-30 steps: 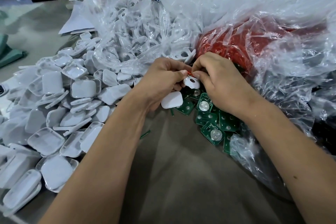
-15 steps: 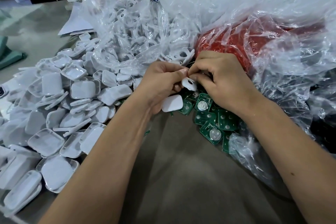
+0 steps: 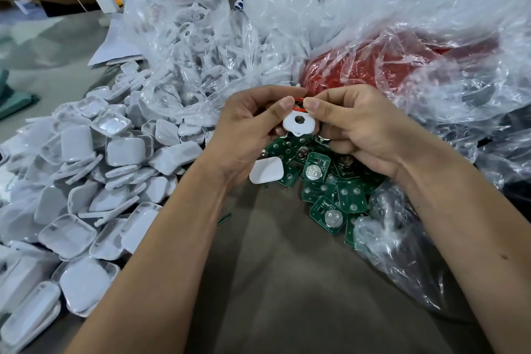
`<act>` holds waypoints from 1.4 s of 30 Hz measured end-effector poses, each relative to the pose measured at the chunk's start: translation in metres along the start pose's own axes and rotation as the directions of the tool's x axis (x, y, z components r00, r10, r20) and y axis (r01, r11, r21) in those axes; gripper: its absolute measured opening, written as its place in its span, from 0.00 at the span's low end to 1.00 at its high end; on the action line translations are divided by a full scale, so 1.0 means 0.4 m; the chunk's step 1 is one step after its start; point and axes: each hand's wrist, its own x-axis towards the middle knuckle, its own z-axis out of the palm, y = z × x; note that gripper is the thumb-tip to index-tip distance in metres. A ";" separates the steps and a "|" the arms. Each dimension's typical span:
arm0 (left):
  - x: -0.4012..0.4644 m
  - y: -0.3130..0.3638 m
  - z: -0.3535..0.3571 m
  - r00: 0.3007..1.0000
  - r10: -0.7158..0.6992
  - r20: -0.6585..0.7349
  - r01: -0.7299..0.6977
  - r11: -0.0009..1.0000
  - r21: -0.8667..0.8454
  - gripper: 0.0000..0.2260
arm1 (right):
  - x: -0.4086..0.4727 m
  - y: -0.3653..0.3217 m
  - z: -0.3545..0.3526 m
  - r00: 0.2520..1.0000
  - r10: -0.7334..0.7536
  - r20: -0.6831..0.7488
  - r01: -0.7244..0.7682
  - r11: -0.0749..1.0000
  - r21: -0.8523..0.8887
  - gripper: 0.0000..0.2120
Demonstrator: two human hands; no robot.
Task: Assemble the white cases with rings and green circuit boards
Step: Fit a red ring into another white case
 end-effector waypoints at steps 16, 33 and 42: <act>-0.010 0.000 0.014 0.993 -0.114 -0.024 0.115 0.993 0.018 0.05 | 0.005 0.004 -0.006 0.998 0.057 0.001 -0.057 0.998 0.011 0.09; -0.008 0.002 0.010 0.998 0.050 0.024 -0.051 0.998 0.029 0.07 | -0.007 0.003 0.007 0.967 -0.243 -0.079 0.216 0.942 -0.257 0.04; -0.011 0.009 0.013 0.991 0.133 -0.030 -0.130 0.987 0.094 0.05 | -0.003 0.008 0.004 0.916 -0.393 -0.083 0.339 0.868 -0.363 0.04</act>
